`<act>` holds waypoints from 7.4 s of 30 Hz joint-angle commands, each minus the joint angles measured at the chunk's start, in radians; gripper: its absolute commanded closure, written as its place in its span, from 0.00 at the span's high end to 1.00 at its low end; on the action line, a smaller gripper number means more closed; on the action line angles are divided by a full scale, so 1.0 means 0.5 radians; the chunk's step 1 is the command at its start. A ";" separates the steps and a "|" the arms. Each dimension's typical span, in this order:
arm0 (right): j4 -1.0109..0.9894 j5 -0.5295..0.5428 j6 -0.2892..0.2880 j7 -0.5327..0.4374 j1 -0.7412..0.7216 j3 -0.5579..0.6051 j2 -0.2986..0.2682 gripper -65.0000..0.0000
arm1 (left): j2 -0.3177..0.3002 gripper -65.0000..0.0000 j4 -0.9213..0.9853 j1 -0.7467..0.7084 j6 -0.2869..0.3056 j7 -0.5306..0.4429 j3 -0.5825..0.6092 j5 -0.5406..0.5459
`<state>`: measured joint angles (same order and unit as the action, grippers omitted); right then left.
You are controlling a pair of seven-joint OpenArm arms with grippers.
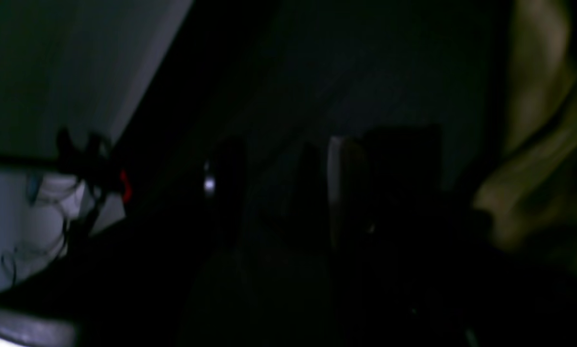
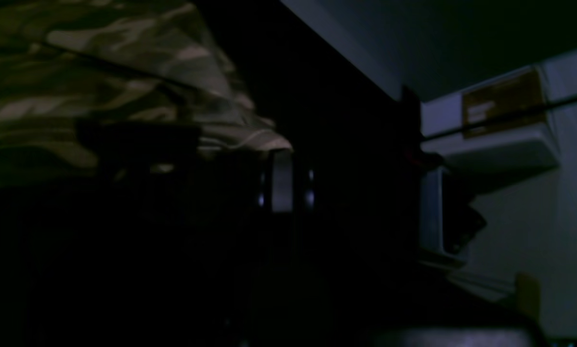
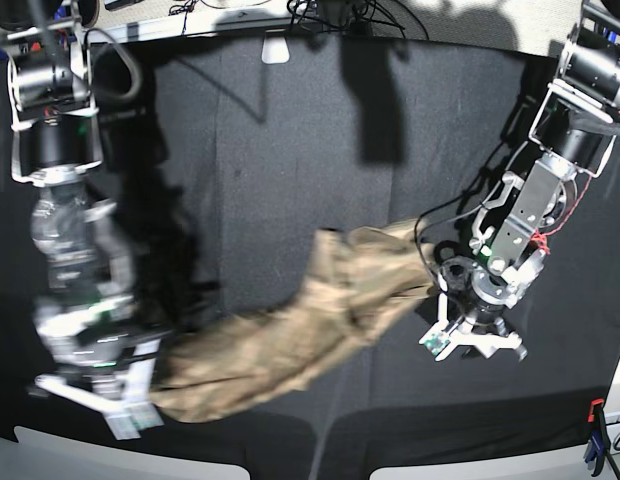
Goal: Layout the t-shirt on the table in an organized manner, then fold the t-shirt properly
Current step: 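Drag the shirt with both grippers, pulling the grippers apart, then release the shirt with the right gripper and raise it, then lower the right gripper and grasp the shirt's folded edge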
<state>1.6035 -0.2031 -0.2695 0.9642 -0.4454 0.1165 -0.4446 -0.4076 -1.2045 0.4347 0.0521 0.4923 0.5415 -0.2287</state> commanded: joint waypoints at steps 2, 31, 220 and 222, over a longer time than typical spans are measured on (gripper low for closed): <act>0.038 0.100 0.004 -0.001 -0.052 -0.105 -0.071 0.00 | -0.011 0.40 -0.146 0.060 -0.039 0.125 -0.019 -0.009; 0.037 0.222 -0.090 0.011 0.011 -0.234 -0.113 0.00 | 0.113 0.40 -1.314 -0.803 -0.349 0.681 -0.021 0.918; -0.160 -0.459 0.572 -0.294 0.387 1.612 -0.301 0.36 | -0.377 0.00 -0.925 -0.078 -0.531 0.285 -0.024 0.253; -0.161 -0.463 0.570 -0.331 0.387 1.612 -0.270 0.36 | -0.377 0.00 -0.925 -0.078 -0.531 0.285 -0.024 0.253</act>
<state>1.5070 -0.4179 0.0010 0.7982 -0.2302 0.9325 -0.5705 -0.5877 -1.6539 0.3714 -0.1989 0.6575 0.5385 -0.0826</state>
